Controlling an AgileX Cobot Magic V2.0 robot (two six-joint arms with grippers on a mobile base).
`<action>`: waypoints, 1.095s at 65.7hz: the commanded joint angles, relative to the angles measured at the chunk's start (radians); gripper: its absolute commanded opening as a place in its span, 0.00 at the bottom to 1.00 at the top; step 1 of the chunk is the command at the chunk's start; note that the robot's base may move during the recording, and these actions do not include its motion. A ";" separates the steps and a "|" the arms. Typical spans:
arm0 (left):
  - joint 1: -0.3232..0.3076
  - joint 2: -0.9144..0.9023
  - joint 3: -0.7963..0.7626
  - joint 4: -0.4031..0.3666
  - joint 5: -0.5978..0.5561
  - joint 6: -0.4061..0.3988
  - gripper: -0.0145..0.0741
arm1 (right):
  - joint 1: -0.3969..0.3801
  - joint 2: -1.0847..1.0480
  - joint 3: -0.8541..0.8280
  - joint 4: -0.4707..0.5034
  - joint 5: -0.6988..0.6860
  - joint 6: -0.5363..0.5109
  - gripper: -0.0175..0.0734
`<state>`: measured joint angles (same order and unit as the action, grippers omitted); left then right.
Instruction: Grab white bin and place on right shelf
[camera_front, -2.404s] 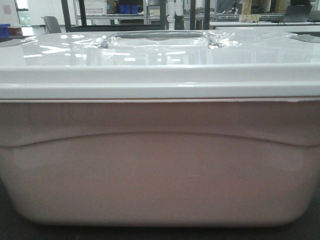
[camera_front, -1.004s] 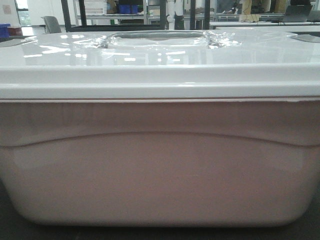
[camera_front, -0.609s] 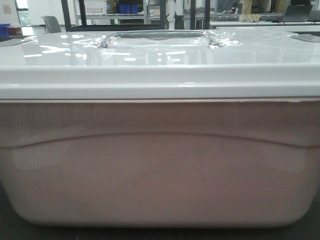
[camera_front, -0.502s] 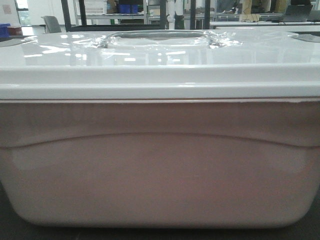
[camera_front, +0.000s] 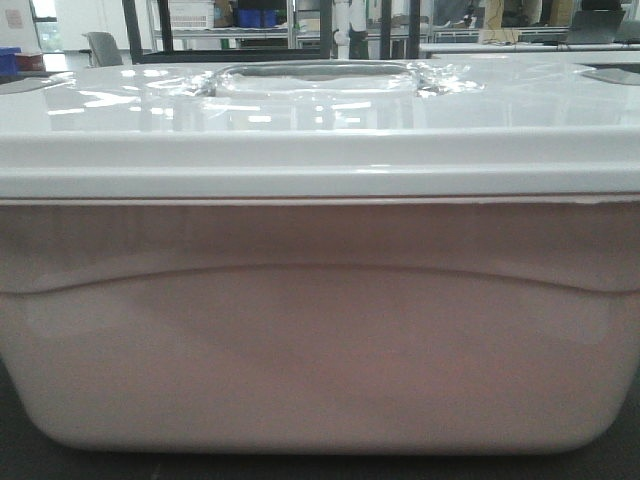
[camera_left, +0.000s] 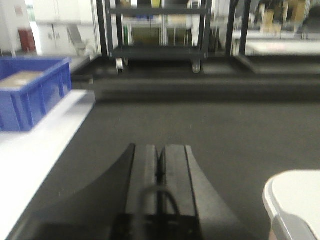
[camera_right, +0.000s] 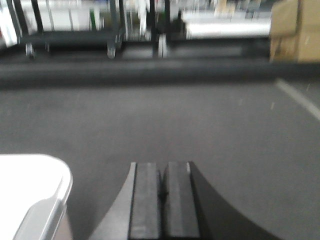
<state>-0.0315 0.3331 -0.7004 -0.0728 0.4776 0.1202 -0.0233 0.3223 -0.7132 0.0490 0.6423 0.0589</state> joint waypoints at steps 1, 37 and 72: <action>-0.004 0.107 -0.114 -0.009 0.043 0.000 0.02 | -0.004 0.110 -0.108 0.033 0.069 -0.003 0.26; -0.004 0.589 -0.317 -0.284 0.494 0.000 0.02 | -0.004 0.648 -0.399 0.035 0.641 -0.003 0.26; -0.004 0.766 -0.317 -0.280 0.540 0.000 0.03 | -0.004 0.715 -0.417 0.035 0.599 -0.003 0.29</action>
<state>-0.0315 1.0923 -0.9800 -0.3236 1.0451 0.1202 -0.0233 1.0441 -1.0933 0.0848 1.2517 0.0589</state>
